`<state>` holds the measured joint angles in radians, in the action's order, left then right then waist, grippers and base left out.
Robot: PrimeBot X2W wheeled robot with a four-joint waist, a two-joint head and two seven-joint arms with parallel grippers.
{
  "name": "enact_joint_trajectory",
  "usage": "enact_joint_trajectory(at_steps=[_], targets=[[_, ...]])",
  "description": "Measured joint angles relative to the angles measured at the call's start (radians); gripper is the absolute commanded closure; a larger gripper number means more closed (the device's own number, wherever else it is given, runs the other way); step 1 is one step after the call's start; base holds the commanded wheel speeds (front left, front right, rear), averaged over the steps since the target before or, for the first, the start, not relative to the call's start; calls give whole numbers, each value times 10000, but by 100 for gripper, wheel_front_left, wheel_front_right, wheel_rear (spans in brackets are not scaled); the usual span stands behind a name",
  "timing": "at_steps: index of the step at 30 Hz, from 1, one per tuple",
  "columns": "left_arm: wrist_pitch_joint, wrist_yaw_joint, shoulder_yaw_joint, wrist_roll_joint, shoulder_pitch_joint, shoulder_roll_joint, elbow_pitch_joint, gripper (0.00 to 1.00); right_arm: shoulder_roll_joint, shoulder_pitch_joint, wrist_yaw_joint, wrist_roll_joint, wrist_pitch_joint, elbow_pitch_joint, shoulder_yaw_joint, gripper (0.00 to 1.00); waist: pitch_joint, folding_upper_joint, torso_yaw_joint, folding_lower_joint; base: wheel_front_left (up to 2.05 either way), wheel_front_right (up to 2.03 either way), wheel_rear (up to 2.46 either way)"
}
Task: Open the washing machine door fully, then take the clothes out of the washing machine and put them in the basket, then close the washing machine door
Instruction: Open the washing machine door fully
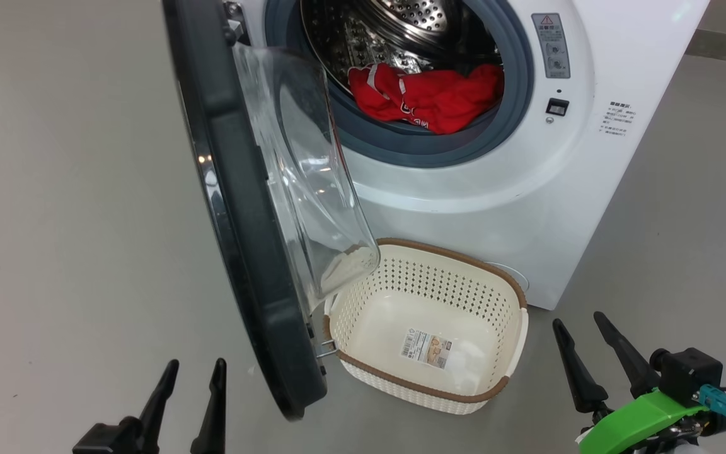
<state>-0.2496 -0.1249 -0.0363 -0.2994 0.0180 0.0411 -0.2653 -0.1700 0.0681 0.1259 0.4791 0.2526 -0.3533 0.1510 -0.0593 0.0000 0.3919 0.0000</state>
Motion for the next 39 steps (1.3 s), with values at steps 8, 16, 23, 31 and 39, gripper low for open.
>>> enact_joint_trajectory(at_steps=[8, 16, 23, 31, 39], targets=[[0, 0, -2, 0, 0, -2, -12, 0, 136, -81, 0, -151, 0, -182, -148, 0, 13, 0, 1, 0, 0, 0, 0], [0, 0, -2, 0, 0, -2, -12, 0, 178, -82, 0, -221, 0, -182, -236, 0, 17, 0, 3, 0, 0, 0, 0], [0, 0, 330, -105, 37, -13, 428, 100, 188, -83, 0, -428, 0, -171, -284, 0, 57, 0, 36, 0, 0, 0, 0], [-12, 0, 1047, -393, 743, -17, 3319, 100, 188, -91, 0, -428, 0, -146, -253, 0, 54, 0, 52, 0, 0, 0, 0], [-86, 0, -316, -631, 944, -13, 6192, 100, 192, -93, 0, -431, 0, -111, -251, 0, 61, 0, -1, 0, 0, 0, 0]])
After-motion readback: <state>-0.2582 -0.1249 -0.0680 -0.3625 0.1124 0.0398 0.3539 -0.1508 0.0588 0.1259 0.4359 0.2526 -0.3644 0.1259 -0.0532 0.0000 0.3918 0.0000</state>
